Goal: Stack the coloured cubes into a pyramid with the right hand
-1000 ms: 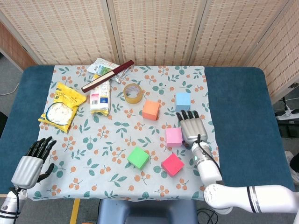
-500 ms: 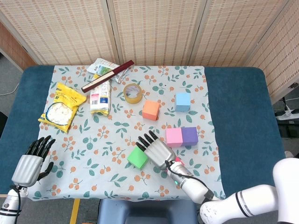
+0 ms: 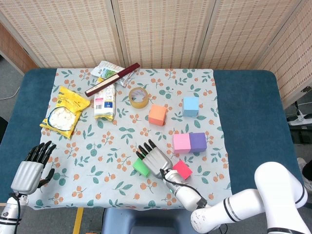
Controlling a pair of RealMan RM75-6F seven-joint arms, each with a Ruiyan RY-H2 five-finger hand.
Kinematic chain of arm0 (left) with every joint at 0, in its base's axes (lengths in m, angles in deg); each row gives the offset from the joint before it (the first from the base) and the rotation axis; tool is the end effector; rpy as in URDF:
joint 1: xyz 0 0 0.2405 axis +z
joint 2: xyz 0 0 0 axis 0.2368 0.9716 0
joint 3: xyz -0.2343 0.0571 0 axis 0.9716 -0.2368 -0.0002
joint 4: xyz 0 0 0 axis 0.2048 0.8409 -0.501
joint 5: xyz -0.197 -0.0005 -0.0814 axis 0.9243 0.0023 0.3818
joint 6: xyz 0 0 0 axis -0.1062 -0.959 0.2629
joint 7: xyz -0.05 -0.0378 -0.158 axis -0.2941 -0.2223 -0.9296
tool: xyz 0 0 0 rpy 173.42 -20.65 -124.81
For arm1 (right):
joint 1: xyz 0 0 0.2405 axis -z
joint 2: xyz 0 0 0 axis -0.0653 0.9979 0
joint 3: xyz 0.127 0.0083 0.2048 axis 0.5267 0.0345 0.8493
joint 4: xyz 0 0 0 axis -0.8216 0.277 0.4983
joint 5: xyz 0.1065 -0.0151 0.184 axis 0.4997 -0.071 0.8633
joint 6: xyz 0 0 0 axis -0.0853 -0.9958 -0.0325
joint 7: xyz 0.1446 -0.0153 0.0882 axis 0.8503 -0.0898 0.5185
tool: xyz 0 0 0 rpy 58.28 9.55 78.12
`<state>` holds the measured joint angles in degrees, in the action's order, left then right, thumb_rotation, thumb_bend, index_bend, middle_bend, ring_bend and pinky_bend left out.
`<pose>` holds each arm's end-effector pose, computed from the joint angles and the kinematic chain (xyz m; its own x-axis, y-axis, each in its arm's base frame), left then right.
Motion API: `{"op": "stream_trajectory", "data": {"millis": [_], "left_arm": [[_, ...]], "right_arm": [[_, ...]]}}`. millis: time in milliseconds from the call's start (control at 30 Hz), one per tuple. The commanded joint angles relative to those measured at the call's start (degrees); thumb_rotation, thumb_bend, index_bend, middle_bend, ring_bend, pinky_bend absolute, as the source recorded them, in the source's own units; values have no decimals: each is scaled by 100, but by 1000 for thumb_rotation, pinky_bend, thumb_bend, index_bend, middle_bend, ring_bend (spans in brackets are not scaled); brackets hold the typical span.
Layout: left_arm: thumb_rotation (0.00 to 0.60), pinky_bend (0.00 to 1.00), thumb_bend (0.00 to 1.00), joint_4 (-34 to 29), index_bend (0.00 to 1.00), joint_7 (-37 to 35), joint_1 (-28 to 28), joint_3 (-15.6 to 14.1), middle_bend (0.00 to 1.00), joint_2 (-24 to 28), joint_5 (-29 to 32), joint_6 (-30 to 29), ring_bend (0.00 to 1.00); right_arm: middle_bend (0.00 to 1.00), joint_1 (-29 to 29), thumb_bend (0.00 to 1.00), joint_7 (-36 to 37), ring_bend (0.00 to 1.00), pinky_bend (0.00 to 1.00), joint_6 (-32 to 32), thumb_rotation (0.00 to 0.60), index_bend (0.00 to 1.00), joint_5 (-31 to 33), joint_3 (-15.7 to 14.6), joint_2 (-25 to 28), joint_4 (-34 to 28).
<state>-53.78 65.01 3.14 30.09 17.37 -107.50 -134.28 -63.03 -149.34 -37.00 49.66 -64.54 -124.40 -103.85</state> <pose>-0.2979 0.2273 0.1037 0.5125 0.0247 0.8583 0.8462 -0.1845 -0.4999 -0.0055 -0.2789 -0.0754 0.8671 -0.1571 0.4728 -0.4475 -0.6626 0.6006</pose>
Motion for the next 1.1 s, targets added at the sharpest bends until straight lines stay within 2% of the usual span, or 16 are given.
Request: {"op": "stream_trajectory", "data": {"millis": [33,200,333,400,500,567,633,700,867,967,1100], "left_arm": [[600,142,436,3,0,-21,2,6,0,7,7,-6,0],[600,142,436,9,0,-66,-1,13,0,20,19,-3,0],[600,142,437,8,0,-90,3,17,0,34,23,-16,0],[600,142,437,7,0,-110,6,19,0,42,22,-26,0],[600,142,437,4,0,-152,8,25,0,60,25,-38,0],[600,142,438,11,0,-180,11,25,0,69,25,-43,0],[600,142,438,-2,0,-187,6,19,0,74,11,-41,0],[600,142,437,-12,0,-200,8,11,0,83,-2,-46,0],[600,142,436,-7,0,-229,7,-29,0,89,-48,-33,0],[600,142,437,-8,0,-228,-8,-43,0,85,-63,-2,0],[600,142,437,-9,0,-203,-22,-59,0,70,-77,30,0]], "right_arm": [[0,-108,133,52,0,0,-20,600,0,91,5,-152,148],[0,-219,134,138,0,0,-36,600,6,126,14,-430,404],[0,-279,133,216,0,0,-83,600,112,86,18,-690,687],[0,-320,134,198,0,0,-100,600,216,140,36,-766,759],[2,-351,137,219,0,0,-180,600,468,86,60,-854,841],[41,-343,156,264,0,0,-272,600,640,48,90,-892,857],[97,-325,176,287,0,2,-421,600,737,13,125,-917,839],[138,-302,185,259,0,23,-655,600,794,-33,156,-933,810],[176,-172,189,104,0,45,-1434,600,849,185,407,-894,692],[185,-81,189,35,0,45,-1748,600,857,664,720,-827,712],[187,0,189,-2,0,46,-1869,600,857,1336,1163,-727,896]]}}
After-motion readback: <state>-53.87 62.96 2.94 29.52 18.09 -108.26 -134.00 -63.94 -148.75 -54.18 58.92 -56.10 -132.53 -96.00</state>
